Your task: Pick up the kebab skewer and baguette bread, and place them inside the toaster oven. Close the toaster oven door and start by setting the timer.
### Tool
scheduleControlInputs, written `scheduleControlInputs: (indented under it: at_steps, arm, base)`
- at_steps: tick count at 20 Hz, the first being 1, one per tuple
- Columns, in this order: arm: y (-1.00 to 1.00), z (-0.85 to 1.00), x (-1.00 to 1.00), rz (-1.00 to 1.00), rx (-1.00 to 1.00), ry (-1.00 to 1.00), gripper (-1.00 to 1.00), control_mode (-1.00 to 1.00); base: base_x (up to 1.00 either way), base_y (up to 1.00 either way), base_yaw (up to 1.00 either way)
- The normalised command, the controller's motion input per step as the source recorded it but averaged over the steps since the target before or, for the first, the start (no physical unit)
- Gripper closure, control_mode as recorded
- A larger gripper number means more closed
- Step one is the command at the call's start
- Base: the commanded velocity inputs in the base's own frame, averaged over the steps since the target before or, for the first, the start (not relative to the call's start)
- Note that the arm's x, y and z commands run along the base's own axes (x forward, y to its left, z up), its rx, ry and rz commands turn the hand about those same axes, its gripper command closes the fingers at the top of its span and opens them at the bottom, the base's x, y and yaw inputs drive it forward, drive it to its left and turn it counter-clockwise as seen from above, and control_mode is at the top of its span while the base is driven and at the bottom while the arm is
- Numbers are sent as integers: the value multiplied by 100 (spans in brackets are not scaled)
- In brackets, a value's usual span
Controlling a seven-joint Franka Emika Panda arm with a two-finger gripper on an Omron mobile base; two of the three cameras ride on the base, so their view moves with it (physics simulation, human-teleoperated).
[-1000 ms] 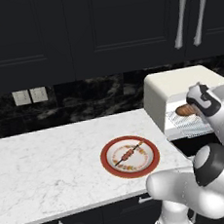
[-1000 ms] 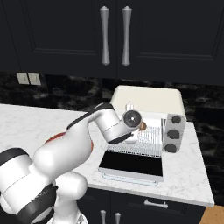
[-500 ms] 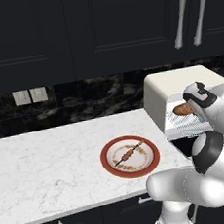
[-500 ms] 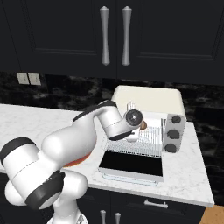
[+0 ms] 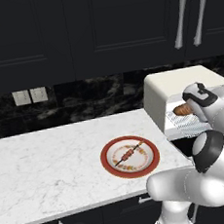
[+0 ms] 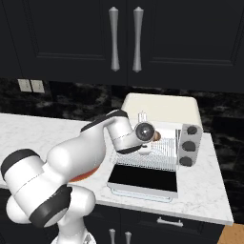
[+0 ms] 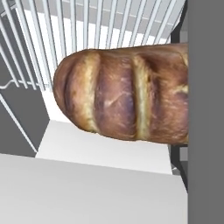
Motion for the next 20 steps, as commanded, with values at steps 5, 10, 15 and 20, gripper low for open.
scheduleControlInputs:
  at_steps: [5,10,15,20]
  arm:
    - [-8,-11,15,0,2,1,-100,-100]
    - [-7,-12,13,0,1,0,-100,-100]
    - [-8,-12,12,0,1,0,-100,-100]
    - [-10,-10,11,0,2,0,-100,-100]
  base:
    - [0,0,0]
    - [0,0,0]
    - [0,0,0]
    - [0,0,0]
